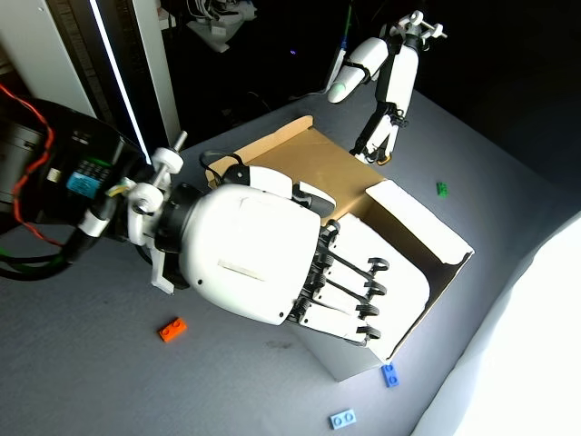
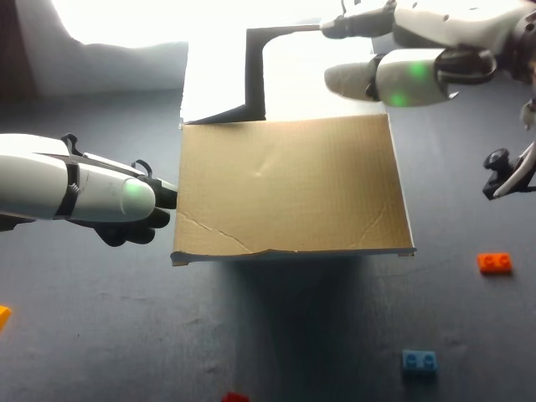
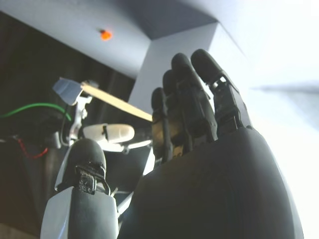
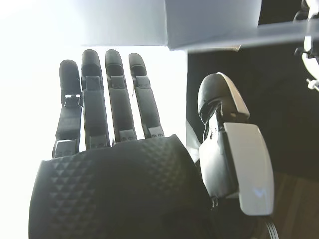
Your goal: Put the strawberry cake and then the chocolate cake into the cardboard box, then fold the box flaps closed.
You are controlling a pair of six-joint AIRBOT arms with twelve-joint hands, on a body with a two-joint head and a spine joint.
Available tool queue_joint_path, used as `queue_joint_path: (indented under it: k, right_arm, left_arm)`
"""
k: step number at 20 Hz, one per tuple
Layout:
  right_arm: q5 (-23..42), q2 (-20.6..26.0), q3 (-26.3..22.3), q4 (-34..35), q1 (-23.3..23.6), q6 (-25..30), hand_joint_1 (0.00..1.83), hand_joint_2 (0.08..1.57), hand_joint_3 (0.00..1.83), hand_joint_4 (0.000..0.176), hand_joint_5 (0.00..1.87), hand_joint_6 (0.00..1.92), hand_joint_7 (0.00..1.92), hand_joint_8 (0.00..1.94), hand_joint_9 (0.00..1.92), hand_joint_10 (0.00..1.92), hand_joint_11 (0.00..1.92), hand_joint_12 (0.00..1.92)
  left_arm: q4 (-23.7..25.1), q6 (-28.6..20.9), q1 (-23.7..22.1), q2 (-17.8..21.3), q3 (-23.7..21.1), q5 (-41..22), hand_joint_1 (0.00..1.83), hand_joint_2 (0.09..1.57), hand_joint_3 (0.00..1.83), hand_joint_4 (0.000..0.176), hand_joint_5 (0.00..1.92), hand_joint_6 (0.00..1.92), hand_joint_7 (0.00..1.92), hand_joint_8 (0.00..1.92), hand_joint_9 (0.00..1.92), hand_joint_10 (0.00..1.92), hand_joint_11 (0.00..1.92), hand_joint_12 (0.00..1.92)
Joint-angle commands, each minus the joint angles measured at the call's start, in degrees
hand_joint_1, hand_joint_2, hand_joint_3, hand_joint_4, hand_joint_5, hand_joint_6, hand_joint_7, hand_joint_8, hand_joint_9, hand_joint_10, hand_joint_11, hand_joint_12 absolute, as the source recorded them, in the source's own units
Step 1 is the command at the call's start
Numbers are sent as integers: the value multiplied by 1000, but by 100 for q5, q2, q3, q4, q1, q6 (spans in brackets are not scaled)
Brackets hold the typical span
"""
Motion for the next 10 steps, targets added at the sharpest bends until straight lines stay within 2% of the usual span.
queue_joint_path:
  k: [1, 4, 6, 8, 10]
  right_arm:
    - [623, 118, -25, -76, 131, 39, 0, 1298, 1, 0, 312, 0, 338, 4, 385, 5, 0, 945]
    - [764, 398, -150, -79, 152, 17, 0, 1293, 0, 0, 334, 7, 357, 7, 400, 9, 0, 992]
    - [947, 585, -196, -79, 27, -2, 0, 1291, 0, 0, 332, 3, 354, 2, 397, 4, 0, 978]
    - [1290, 769, -200, -79, -238, -17, 0, 1286, 0, 0, 357, 9, 400, 13, 396, 3, 0, 944]
    - [1622, 969, -250, -79, -532, 122, 0, 1282, 0, 0, 375, 11, 440, 17, 407, 5, 0, 964]
  left_arm:
    - [-282, -39, -71, 42, 21, -64, 274, 1209, 0, 33, 340, 7, 411, 4, 488, 7, 0, 1250]
    - [-310, -39, -99, 36, -2, -91, 275, 1211, 0, 22, 330, 2, 416, 5, 479, 3, 0, 1247]
    - [-353, -40, -104, 36, -22, -122, 270, 1211, 0, 22, 320, 0, 406, 0, 477, 1, 0, 1260]
    - [-354, -86, -108, 36, -41, -166, 258, 1214, 2, 21, 323, 2, 416, 4, 485, 4, 0, 1261]
    - [-354, -113, -123, 39, -70, -232, 248, 1214, 2, 28, 307, 0, 402, 0, 489, 5, 1, 1258]
